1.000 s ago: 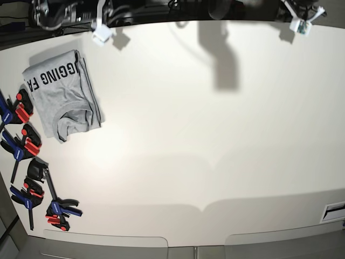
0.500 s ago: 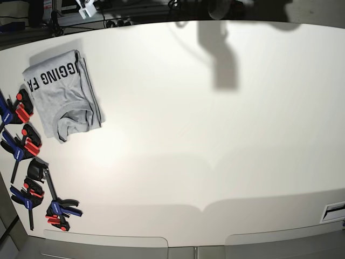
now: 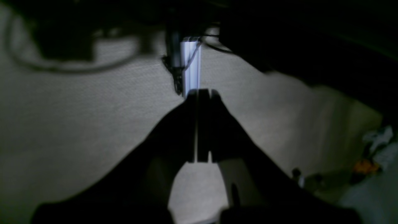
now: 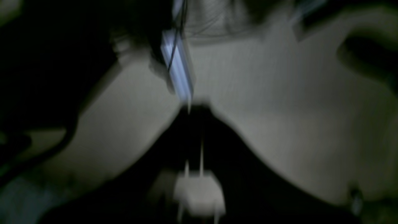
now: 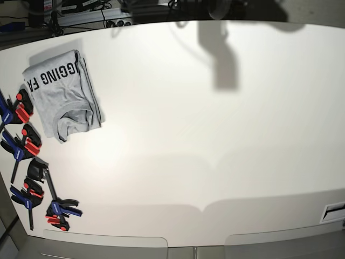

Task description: Fold the T-shirt properly

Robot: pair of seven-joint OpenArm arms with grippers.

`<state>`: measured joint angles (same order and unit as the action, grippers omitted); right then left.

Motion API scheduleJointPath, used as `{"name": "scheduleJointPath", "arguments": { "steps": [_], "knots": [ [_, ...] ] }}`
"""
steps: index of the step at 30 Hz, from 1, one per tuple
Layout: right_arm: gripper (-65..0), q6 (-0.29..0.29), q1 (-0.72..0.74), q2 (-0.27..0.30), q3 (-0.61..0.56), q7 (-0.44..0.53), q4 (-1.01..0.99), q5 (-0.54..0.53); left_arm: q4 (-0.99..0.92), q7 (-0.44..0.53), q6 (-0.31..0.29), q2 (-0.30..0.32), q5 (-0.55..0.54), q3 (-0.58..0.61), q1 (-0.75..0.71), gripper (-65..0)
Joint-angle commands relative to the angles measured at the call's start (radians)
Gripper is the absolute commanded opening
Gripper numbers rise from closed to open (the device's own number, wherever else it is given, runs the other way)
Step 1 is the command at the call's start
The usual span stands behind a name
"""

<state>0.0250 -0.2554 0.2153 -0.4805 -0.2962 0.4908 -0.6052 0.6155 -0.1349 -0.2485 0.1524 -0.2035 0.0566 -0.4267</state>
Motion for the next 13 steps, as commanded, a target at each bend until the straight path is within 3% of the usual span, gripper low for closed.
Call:
{"name": "scheduleJointPath", "arguments": {
  "steps": [1, 6, 13],
  "knots": [
    [-65.0, -0.017, 0.024, -0.013, -0.024, 0.003, -0.035, 0.003, -0.020, 0.013, 0.004, 0.002, -0.002, -0.002, 0.010, -65.0],
    [-65.0, -0.027, 0.140, -0.089, -0.099, 0.028, -0.178, 0.000, -0.098, 0.036, 0.006, -0.011, 0.051, -0.002, 0.083, -65.0],
    [-65.0, -0.034, 0.189, -0.100, -0.098, 0.028, -0.193, -0.090, -0.105, 0.076, 0.006, -0.018, 0.083, -0.002, 0.097, -65.0]
  ]
}}
